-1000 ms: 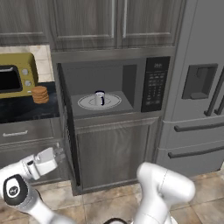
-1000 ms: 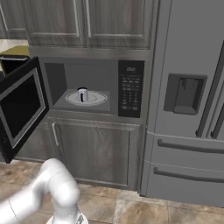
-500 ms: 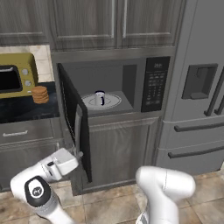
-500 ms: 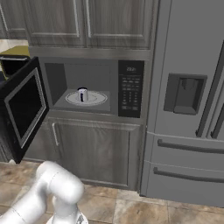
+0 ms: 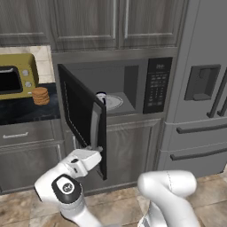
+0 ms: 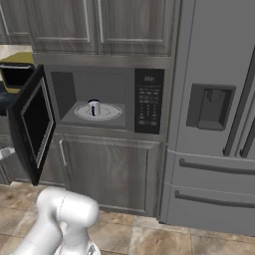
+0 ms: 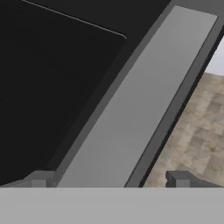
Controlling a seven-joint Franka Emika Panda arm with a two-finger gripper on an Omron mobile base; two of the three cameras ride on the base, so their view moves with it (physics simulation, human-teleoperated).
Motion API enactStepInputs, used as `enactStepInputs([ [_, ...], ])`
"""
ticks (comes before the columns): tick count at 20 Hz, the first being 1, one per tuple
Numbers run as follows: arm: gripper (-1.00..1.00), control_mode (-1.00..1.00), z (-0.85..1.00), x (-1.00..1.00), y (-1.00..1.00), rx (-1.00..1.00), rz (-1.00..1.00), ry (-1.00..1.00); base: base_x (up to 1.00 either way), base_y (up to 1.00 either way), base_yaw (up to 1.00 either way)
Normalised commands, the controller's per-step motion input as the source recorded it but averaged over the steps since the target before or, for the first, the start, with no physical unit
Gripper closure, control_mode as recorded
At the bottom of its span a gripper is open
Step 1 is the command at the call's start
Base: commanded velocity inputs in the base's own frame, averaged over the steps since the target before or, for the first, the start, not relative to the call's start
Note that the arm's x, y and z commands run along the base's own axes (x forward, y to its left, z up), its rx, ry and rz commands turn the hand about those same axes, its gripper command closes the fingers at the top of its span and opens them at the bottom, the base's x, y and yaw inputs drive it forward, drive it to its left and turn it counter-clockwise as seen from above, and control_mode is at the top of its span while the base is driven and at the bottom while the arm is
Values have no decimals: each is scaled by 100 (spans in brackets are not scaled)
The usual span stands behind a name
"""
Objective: Pick the mug from the counter and place it inside the microwave. Then close the microwave.
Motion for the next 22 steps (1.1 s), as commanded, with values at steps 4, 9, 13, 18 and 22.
enactStepInputs([
  [4, -100, -100, 30, -18, -36, 2, 3, 13, 0, 0, 0],
  [9, -100, -100, 25, -2, -50, 5, 0, 19, 0, 0, 0],
  [13, -100, -100, 18, 0, -57, 5, 0, 19, 0, 0, 0],
  [18, -100, -100, 15, 0, -47, 3, 1, 13, 0, 0, 0],
  [22, -100, -100, 5, 0, -36, 1, 5, 6, 0, 0, 0],
])
